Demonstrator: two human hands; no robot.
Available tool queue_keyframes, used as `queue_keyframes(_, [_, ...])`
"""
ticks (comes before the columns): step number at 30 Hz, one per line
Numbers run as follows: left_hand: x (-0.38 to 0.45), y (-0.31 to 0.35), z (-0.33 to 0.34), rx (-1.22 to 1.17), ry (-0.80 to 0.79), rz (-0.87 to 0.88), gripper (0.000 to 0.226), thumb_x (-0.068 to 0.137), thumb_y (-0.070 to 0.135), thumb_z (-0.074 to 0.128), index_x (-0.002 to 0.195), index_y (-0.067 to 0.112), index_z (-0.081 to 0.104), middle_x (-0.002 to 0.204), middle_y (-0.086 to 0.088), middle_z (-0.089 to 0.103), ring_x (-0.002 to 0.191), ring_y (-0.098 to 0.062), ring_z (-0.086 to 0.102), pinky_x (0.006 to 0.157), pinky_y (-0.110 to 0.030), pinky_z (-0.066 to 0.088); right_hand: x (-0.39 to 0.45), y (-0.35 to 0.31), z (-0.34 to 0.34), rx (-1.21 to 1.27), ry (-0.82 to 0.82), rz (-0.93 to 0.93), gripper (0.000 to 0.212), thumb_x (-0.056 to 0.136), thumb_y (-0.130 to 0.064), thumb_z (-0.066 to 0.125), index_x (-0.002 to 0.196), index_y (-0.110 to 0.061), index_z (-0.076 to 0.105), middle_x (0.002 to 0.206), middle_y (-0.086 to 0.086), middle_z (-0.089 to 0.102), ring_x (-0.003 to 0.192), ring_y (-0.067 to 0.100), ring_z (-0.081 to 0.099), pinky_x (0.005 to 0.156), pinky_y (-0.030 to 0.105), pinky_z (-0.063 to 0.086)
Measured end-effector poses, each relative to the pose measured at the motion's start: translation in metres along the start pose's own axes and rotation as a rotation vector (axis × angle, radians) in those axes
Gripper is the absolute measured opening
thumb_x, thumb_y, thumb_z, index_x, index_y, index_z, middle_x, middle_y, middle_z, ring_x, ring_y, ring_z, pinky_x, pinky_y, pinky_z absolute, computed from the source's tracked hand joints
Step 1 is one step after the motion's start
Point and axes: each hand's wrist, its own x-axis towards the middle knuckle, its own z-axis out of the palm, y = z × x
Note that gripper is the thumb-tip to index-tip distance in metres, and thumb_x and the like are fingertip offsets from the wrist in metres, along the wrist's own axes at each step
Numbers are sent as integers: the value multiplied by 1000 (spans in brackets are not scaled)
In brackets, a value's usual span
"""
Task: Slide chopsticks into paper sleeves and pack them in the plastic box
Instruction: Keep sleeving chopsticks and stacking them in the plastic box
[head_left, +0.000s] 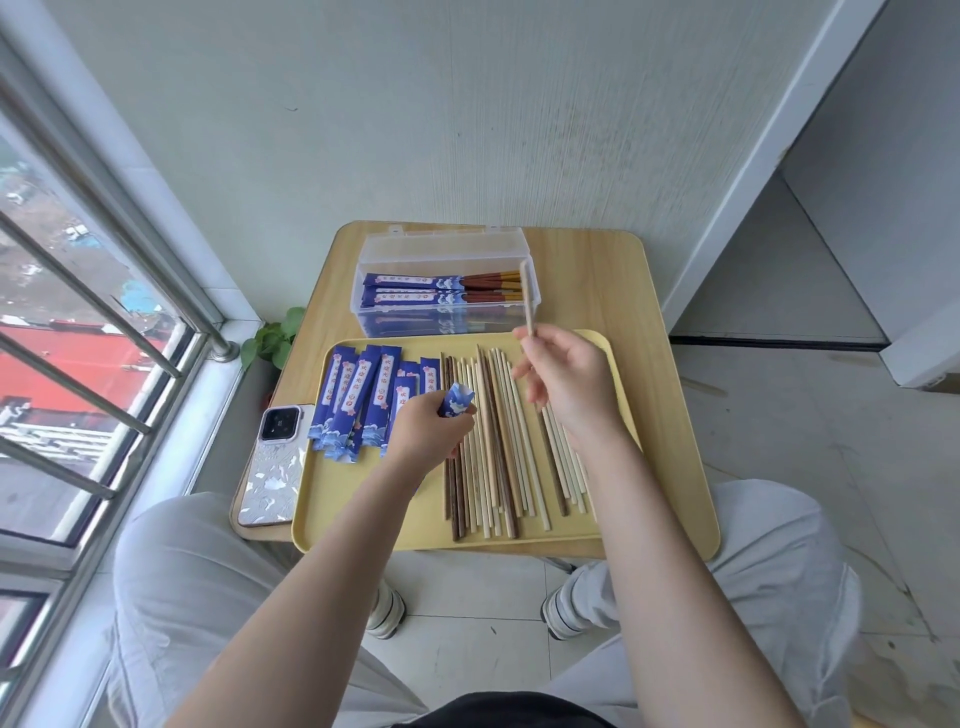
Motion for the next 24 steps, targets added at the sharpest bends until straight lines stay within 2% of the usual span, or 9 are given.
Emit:
queue_keyframes(2, [-1, 1, 0, 25, 11, 24, 16, 89, 17, 67, 87, 2, 65, 67, -6, 56, 60, -18, 54, 60, -35, 50, 4, -1, 0, -5, 79, -42, 20, 103, -18, 52, 106, -17, 72, 58, 3, 48, 47, 16, 39, 46, 26, 32])
queue_keyframes(4, [-3, 1, 0, 43, 15, 34, 20, 86, 19, 68, 73, 8, 58, 63, -3, 51, 59, -17, 49, 59, -34, 44, 6, -3, 1, -18, 122, -53, 24, 104, -22, 49, 104, -22, 73, 59, 9, 36, 51, 23, 32, 50, 32, 27])
queue_keyframes(8, [-4, -1, 0, 113, -33, 38, 22, 85, 22, 70, 71, 13, 56, 63, -1, 51, 57, -14, 45, 56, -29, 39, 7, -6, 2, 39, 176, -23, 28, 106, -21, 43, 98, -18, 69, 58, 2, 50, 53, 20, 47, 57, 35, 43])
queue_keyframes(14, [-6, -7, 0, 225, -54, 38, 29, 87, 23, 71, 67, 17, 51, 61, 3, 47, 54, -9, 41, 50, -20, 33, 8, -3, 4, 63, 263, -13, 31, 107, -18, 37, 90, -20, 62, 54, 1, 52, 49, 19, 48, 58, 39, 42])
queue_keyframes(18, [-7, -7, 4, 133, -114, 72, 24, 86, 24, 73, 71, 14, 58, 62, 1, 50, 55, -11, 43, 54, -25, 38, 8, 5, 7, 24, 236, 16, 31, 107, -18, 37, 91, -19, 63, 54, -3, 54, 49, 17, 52, 59, 38, 47])
queue_keyframes(21, [-8, -2, 7, 63, -129, 94, 24, 87, 25, 73, 72, 14, 58, 60, 3, 50, 55, -11, 44, 55, -28, 40, 6, 12, 13, -32, 171, 34, 22, 104, -16, 46, 94, -19, 65, 62, -5, 61, 57, 15, 59, 63, 40, 55])
queue_keyframes(24, [-11, 7, 8, -21, -188, 124, 31, 90, 31, 71, 88, 3, 60, 64, -3, 54, 54, -16, 49, 56, -32, 46, 2, 19, 19, -87, 121, 51, 8, 96, -11, 59, 103, -15, 60, 87, -3, 72, 71, 4, 66, 69, 21, 54])
